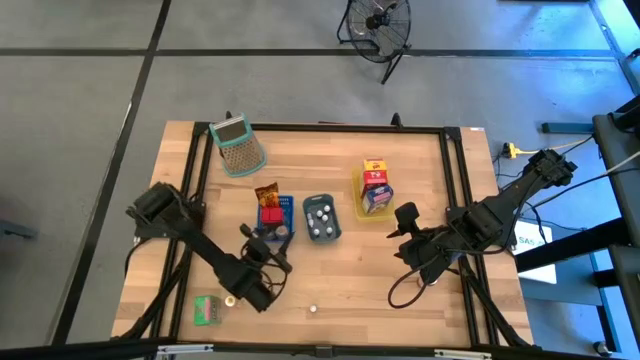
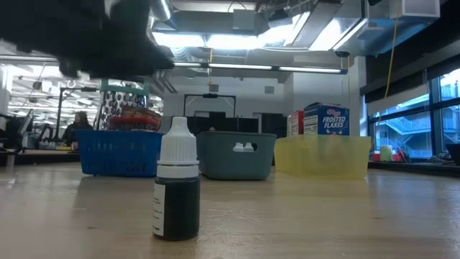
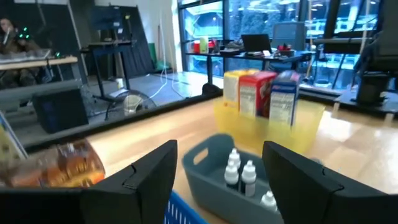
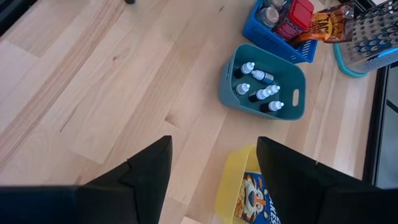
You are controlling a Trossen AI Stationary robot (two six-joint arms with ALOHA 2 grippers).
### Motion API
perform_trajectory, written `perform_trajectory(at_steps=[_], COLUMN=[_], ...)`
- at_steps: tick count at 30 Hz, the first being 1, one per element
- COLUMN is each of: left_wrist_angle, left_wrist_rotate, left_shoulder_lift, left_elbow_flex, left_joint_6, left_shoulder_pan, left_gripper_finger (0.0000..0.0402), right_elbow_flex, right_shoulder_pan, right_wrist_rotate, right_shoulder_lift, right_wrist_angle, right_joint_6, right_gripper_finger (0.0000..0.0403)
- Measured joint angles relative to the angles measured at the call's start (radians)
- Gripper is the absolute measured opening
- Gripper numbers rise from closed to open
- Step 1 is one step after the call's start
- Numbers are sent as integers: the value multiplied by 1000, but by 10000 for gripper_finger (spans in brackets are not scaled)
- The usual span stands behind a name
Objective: Pick & Place Kitchen Items
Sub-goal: Put the small food coloring bottle into the gray bin
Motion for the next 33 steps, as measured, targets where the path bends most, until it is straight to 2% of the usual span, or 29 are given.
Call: perform_trajectory(at_steps=[11, 17, 21, 25, 33], left_wrist_angle=[81, 207, 312, 354, 347], left_wrist_rotate=[12, 117, 225, 426, 762], left_shoulder_lift=[-224, -331, -403, -490, -628], left_elbow_flex=[0, 0, 1, 1, 1], left_joint_6=[380, 656, 840, 958, 955], left_shoulder_pan=[-54, -70, -75, -75, -75], left_gripper_finger=[233, 233, 233, 232, 219], right_elbow_flex=[0, 0, 0, 0, 0], right_shoulder_pan=[-6, -19, -19, -17, -16], right_wrist_rotate=[0, 0, 0, -13, -53], right_shoulder_lift=[0, 0, 0, 0, 40], right_wrist_angle=[8, 23, 23, 27, 129], right_joint_6=[1, 31, 109, 202, 287], right_gripper_finger=[236, 236, 236, 236, 236])
